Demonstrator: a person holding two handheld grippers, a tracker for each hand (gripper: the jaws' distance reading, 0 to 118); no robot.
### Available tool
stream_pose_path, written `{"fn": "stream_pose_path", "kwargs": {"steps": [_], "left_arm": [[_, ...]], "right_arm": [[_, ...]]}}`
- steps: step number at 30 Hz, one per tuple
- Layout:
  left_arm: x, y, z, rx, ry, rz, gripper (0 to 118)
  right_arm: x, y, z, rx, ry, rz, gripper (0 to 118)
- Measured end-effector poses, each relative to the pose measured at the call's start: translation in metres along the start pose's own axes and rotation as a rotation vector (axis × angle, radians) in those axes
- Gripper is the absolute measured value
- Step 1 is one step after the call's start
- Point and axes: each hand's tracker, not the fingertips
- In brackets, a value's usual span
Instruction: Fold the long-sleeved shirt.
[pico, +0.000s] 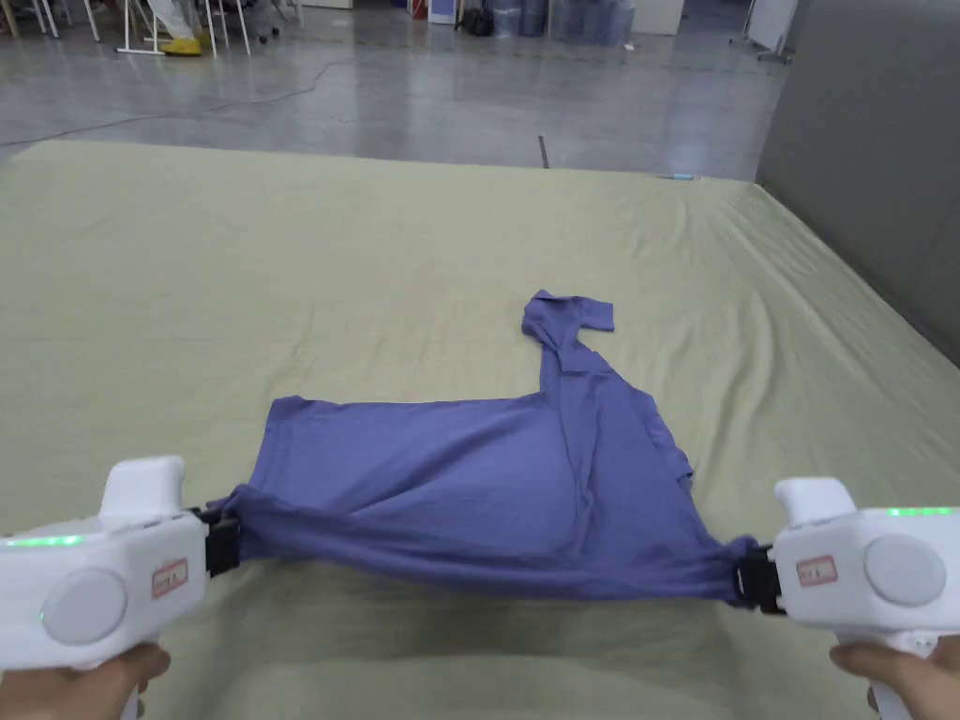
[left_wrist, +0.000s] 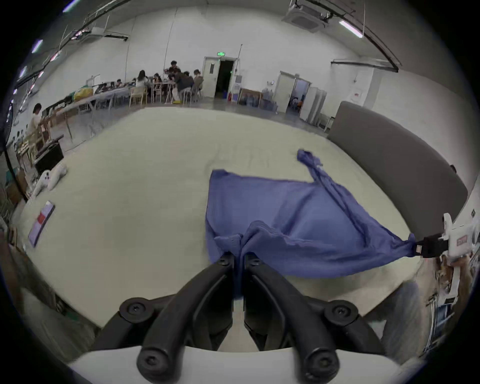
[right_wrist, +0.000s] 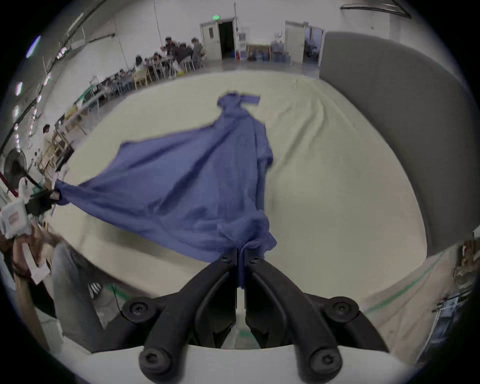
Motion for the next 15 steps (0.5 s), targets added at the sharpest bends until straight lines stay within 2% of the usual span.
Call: {"fn": "stream_pose_path", "kwargs": {"steps": [4,8,12,13,14,15], "left_arm": [[-0.006,-0.03,0.007,-0.066,0.018,-0.037,3],[-0.004,-0.048,-0.003,-0.157,0.045,-0.085,3],[0.0,-0.055,-0.011,-0.186,0.038,-0.065,3],[0.001,-0.054,-0.01,-0.19,0.038,-0.061,10],[0.0,-0.052,-0.01,-0.193,0.034,-0.044,38],[-0.003,-0.049,-0.008,-0.201,0.027,-0.016,92]], "right_arm": [[0.004,-0.03,-0.014,-0.108,0.0,0.0,5],[0.004,-0.038,-0.028,-0.151,0.007,0.018,5],[0.001,-0.037,-0.043,-0.187,-0.014,0.039,6],[0.002,-0.036,-0.043,-0.19,-0.013,0.036,13],[0.002,-0.036,-0.042,-0.191,-0.008,0.038,40],[0.0,-0.036,-0.037,-0.193,-0.01,0.045,92]]}}
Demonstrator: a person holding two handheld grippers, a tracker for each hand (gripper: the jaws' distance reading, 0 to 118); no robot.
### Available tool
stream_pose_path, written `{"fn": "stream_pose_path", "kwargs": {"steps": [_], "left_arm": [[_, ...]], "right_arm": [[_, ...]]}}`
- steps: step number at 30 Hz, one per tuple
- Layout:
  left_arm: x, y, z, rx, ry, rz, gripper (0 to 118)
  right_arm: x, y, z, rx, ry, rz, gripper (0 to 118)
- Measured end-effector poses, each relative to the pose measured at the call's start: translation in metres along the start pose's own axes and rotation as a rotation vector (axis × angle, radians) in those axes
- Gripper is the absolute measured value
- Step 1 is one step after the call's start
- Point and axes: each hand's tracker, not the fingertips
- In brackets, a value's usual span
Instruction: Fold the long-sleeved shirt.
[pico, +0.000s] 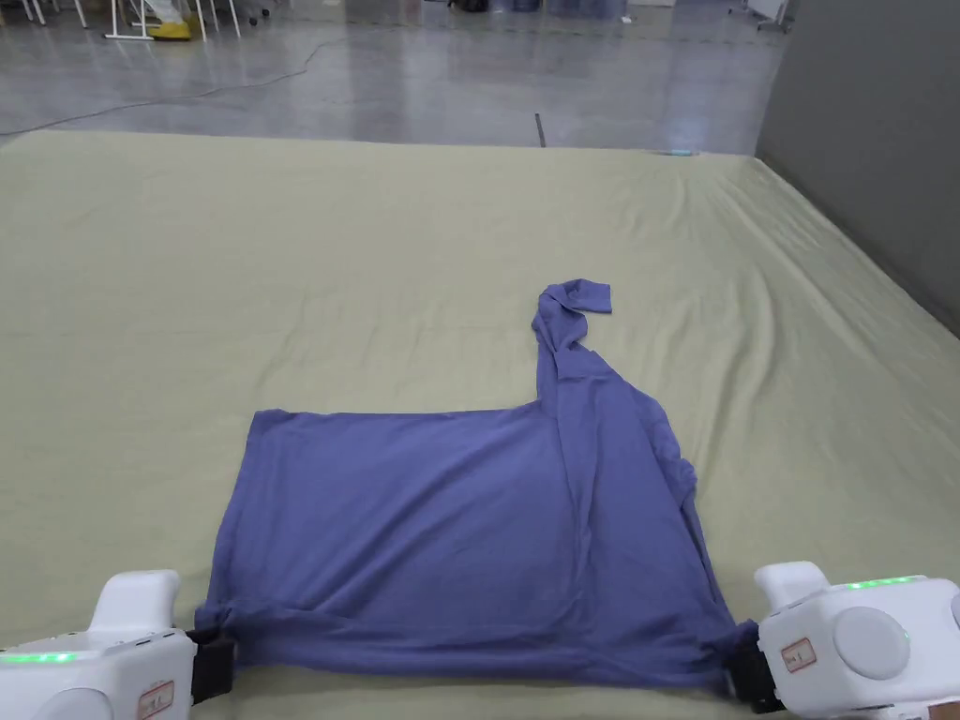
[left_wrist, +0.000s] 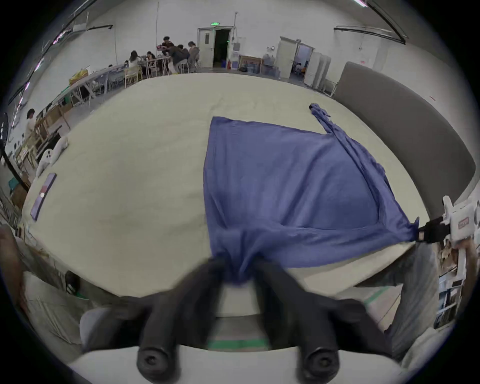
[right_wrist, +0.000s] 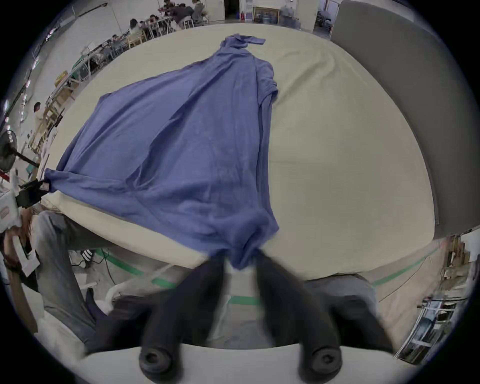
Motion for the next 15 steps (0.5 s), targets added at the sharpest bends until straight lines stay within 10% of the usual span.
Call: {"fn": "stream_pose_path", "kwargs": {"steps": [1,6,8,10,15], "left_arm": [[-0.003,0.003,0.001,-0.015,-0.006,0.02,118],[-0.006,0.03,0.028,0.034,-0.01,0.051,118],[-0.002,0.041,0.036,0.086,-0.01,0.051,93],[0.002,0.061,0.039,0.157,-0.01,0.037,0],[0.014,0.098,0.016,0.129,0.045,-0.034,0]], "right_arm": [[0.0,0.0,0.001,-0.022,-0.006,0.012,118],[-0.001,0.009,0.019,0.096,-0.035,-0.053,101],[0.0,0.024,0.035,0.181,-0.006,-0.089,25],[-0.001,0.037,0.041,0.251,0.013,-0.129,2],[-0.013,0.067,0.04,0.26,0.028,-0.078,2]]}}
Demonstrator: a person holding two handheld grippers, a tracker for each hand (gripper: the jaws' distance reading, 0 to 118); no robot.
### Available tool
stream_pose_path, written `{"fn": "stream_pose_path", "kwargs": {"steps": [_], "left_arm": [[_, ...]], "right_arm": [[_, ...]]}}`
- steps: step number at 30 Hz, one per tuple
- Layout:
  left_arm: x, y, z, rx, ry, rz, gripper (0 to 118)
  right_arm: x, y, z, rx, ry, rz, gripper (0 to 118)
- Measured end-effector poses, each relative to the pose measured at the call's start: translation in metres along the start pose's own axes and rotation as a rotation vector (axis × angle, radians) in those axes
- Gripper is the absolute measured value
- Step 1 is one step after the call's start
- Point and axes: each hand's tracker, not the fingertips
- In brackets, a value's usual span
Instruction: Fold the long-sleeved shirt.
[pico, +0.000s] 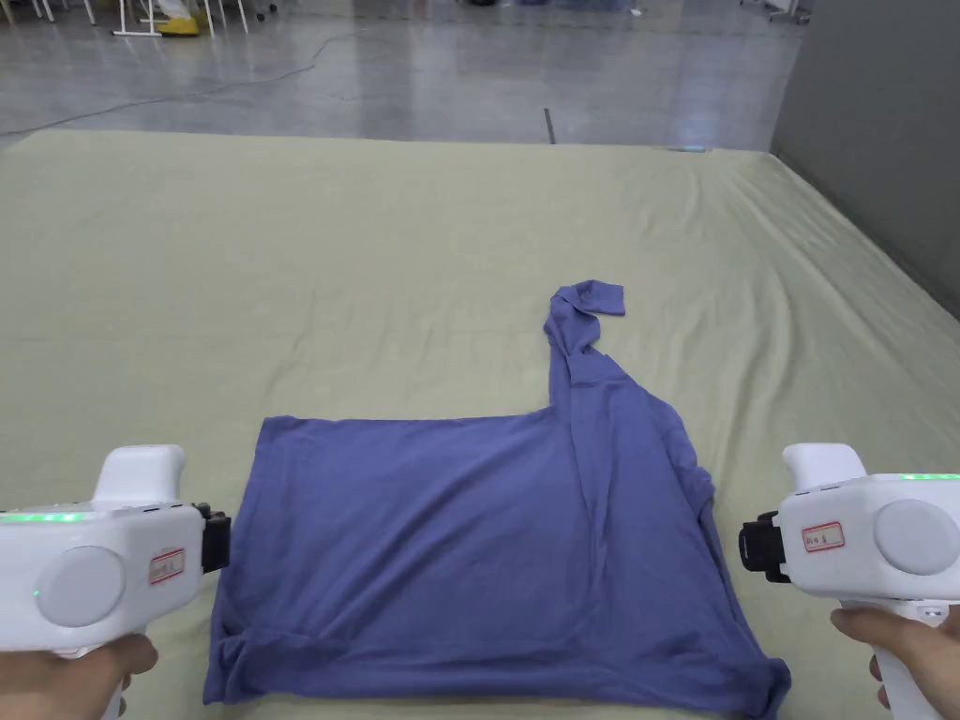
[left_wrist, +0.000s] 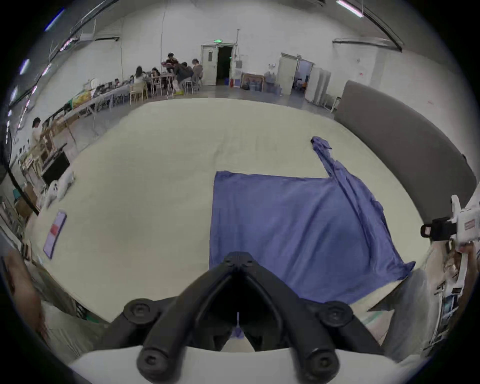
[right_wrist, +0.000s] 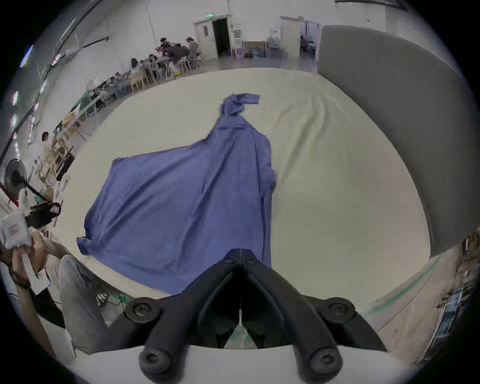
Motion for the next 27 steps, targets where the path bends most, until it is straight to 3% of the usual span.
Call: {"fn": "stream_pose_path", "kwargs": {"steps": [8,13,19,20,21,22,23,25,27], "left_arm": [[0.012,0.044,-0.039,-0.037,0.005,-0.003,0],[0.021,0.097,-0.095,-0.043,0.005,-0.012,0],[0.024,0.143,-0.191,-0.1,0.03,-0.013,0],[0.025,0.146,-0.204,-0.111,0.039,-0.013,0],[0.026,0.148,-0.215,-0.12,0.044,-0.017,0],[0.027,0.148,-0.224,-0.127,0.048,-0.019,0],[0.024,0.148,-0.232,-0.131,0.047,-0.015,0],[0.025,0.146,-0.242,-0.128,0.032,0.001,0],[0.025,0.144,-0.245,-0.109,0.022,0.006,0]], "right_arm": [[-0.005,0.069,-0.019,0.004,-0.007,-0.005,2],[-0.011,0.181,-0.065,0.023,-0.003,0.046,2],[-0.008,0.343,-0.187,-0.04,-0.019,0.042,3],[-0.009,0.364,-0.211,-0.043,-0.035,0.037,10],[-0.008,0.385,-0.232,-0.047,-0.046,0.031,35],[-0.008,0.402,-0.255,-0.055,-0.046,0.003,79],[-0.007,0.416,-0.28,-0.07,-0.036,-0.021,100],[-0.006,0.436,-0.324,-0.19,-0.012,-0.044,102],[-0.006,0.45,-0.359,-0.197,-0.032,-0.049,102]]}}
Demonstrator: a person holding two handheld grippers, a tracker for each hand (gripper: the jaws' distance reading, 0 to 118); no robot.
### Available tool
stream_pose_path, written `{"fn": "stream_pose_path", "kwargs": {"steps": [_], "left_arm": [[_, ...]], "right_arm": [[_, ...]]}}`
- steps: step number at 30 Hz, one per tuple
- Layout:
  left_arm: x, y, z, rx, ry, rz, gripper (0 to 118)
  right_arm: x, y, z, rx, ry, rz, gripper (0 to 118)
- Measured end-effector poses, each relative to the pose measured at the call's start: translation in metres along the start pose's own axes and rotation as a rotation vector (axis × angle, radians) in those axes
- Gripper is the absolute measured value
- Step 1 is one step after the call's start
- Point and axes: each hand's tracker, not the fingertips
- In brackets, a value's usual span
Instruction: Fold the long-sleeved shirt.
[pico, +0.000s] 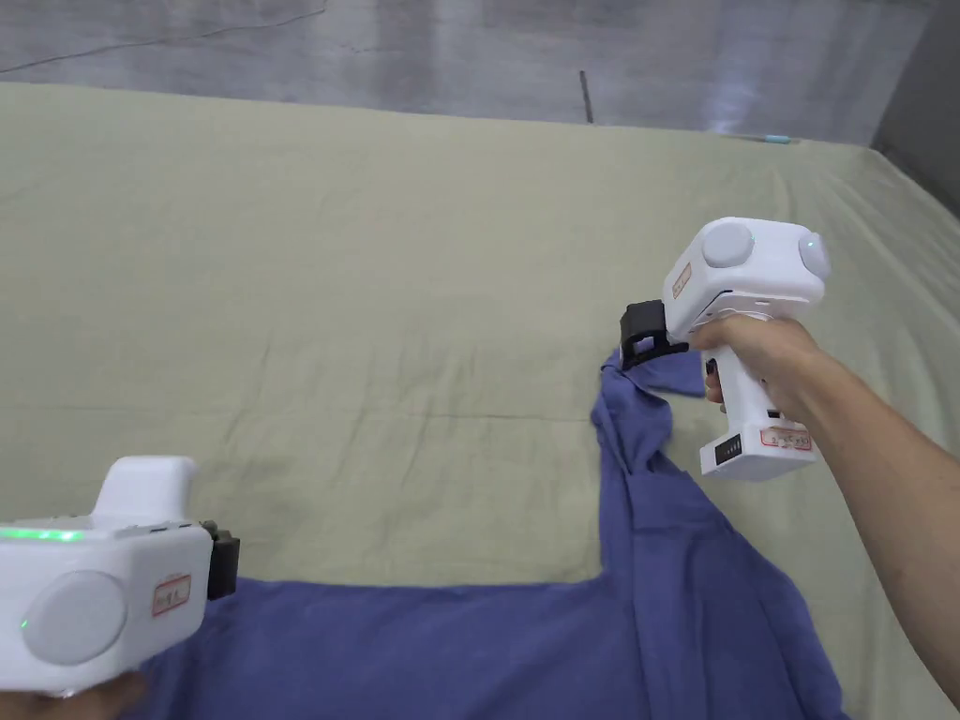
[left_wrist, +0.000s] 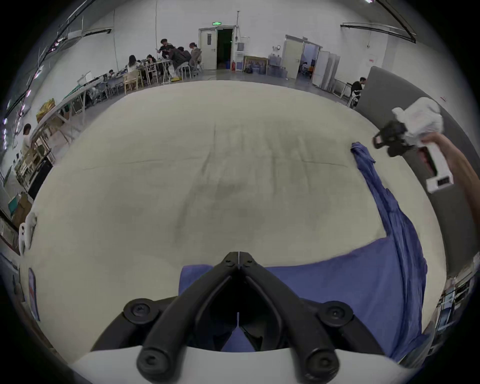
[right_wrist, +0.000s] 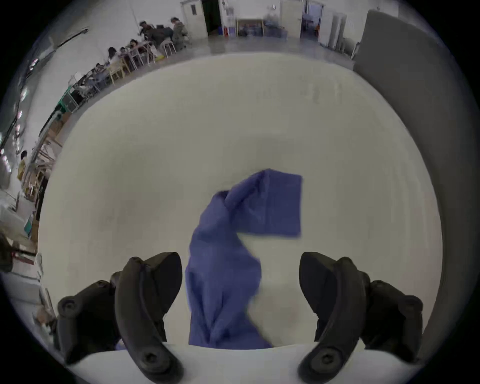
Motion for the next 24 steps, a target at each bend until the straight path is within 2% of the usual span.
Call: {"fn": "stream_pose_path", "kwargs": {"steps": [3,5,7,8,10,11,12,13,15,16,18,21,24], "left_arm": [[0.0,-0.004,-0.006,-0.002,-0.01,0.014,0],[-0.003,-0.007,-0.008,0.0,-0.013,0.018,0],[-0.002,-0.011,-0.008,0.005,-0.008,0.02,0],[-0.005,-0.013,-0.006,0.013,-0.014,0.016,0],[-0.004,-0.015,-0.005,0.015,-0.016,0.019,0],[-0.004,-0.016,-0.003,0.012,-0.014,0.023,0],[-0.007,-0.017,0.0,0.013,-0.014,0.027,0],[-0.006,-0.018,0.003,0.013,-0.013,0.027,0],[-0.004,-0.019,0.012,0.013,-0.018,0.024,0],[-0.004,-0.02,0.02,0.022,-0.019,0.027,0],[-0.003,-0.022,0.036,0.032,-0.04,0.029,0],[-0.003,-0.028,0.067,0.053,-0.046,0.028,0],[-0.003,-0.039,0.097,0.066,-0.042,0.004,0]], "right_arm": [[-0.002,0.021,-0.038,0.015,-0.063,0.001,102],[-0.004,0.028,-0.055,0.02,-0.072,0.0,101],[-0.005,0.033,-0.066,0.036,-0.071,-0.001,92],[-0.005,0.033,-0.07,0.044,-0.046,-0.014,92],[-0.008,0.034,-0.073,0.018,-0.064,-0.033,89],[-0.009,0.031,-0.067,0.031,-0.063,-0.035,77],[-0.01,0.028,-0.06,0.043,-0.053,-0.044,42],[-0.013,0.025,-0.05,0.083,-0.038,-0.05,13],[-0.023,0.015,-0.034,0.077,-0.154,0.025,13],[-0.023,0.008,-0.024,0.07,-0.123,0.053,13],[-0.024,-0.014,0.01,0.115,-0.07,0.023,13],[-0.024,-0.059,0.076,0.185,0.008,0.03,13],[-0.023,-0.113,0.149,0.259,0.034,0.071,13]]}}
